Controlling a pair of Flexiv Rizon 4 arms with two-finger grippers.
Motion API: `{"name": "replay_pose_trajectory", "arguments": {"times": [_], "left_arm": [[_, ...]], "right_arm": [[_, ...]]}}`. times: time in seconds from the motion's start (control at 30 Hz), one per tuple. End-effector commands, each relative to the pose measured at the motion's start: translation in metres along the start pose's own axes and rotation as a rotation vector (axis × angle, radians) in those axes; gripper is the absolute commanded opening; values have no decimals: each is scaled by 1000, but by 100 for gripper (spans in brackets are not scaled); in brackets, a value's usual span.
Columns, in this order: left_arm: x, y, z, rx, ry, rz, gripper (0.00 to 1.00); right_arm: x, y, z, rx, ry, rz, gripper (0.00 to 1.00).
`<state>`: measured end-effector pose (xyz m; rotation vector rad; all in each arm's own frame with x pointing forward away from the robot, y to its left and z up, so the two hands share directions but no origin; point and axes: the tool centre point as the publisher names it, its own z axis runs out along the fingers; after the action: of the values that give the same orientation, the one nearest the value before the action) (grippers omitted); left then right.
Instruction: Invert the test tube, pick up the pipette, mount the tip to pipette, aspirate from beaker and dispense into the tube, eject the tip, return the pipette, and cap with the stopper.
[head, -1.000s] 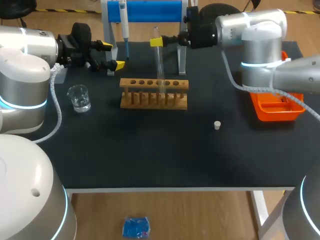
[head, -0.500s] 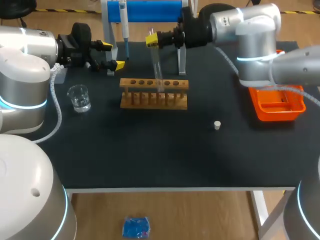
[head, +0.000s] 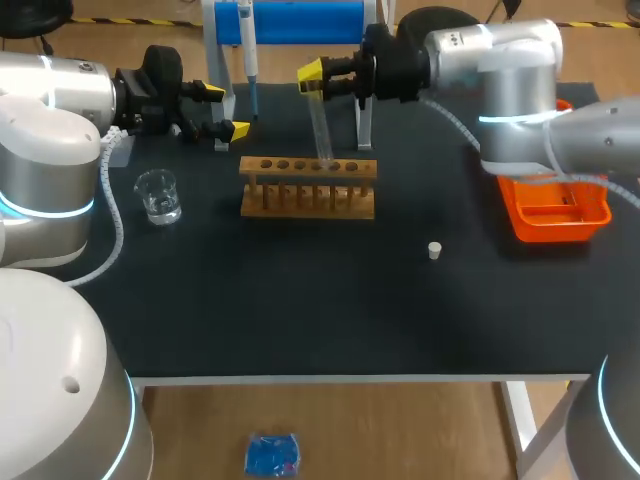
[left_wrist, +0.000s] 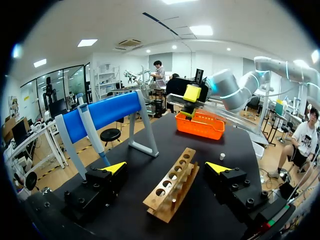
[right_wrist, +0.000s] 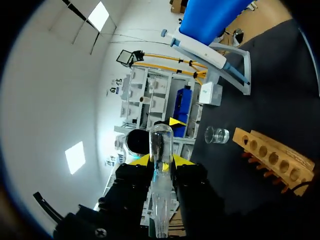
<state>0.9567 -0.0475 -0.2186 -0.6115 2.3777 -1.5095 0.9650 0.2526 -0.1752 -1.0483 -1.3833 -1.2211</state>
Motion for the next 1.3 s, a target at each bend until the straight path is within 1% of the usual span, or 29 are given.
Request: {"name": "replay_pose_trajectory", "arguments": {"times": [0.03,0.07,0.1,0.13,0.2,0.23,0.27,0.3,0.33,0.4,0.53,0.63,0.67,0.77,1.0,1.3], "left_arm": [[0,0,-1,-1,1,-1,100],[0,0,-1,-1,1,-1,100],[0,0,-1,-1,1,-1,100],[0,0,-1,-1,1,-1,100],[0,0,-1,-1,1,-1,100],[0,0,-1,-1,1,-1,100],[0,0,-1,-1,1,-1,100],[0,0,-1,-1,1,-1,100],[0,0,-1,-1,1,-1,100],[0,0,-1,-1,1,-1,100],[0,0,-1,-1,1,-1,100],[0,0,-1,-1,1,-1,100],[0,0,-1,-1,1,-1,100],[0,0,-1,-1,1,-1,100],[0,0,-1,-1,1,-1,100],[0,0,-1,-1,1,-1,100]], "right_arm": [[-10,5,-6,25,67,75,0],[-12,5,-6,26,42,73,0],[-14,5,-6,37,54,86,0],[-13,4,-8,55,111,155,0],[-14,3,-8,64,78,129,0],[-14,2,-8,73,85,145,0],[-14,2,-9,82,117,180,0],[-14,2,-9,85,119,182,0],[-14,3,-9,82,105,165,0],[-13,3,-10,83,111,171,0],[-16,3,-12,68,88,167,0],[-18,2,-12,55,56,146,0],[-18,2,-12,47,29,125,0],[-19,1,-12,29,-9,82,0],[-19,0,-11,4,-23,64,0],[-17,0,-10,-22,-6,85,0]]}}
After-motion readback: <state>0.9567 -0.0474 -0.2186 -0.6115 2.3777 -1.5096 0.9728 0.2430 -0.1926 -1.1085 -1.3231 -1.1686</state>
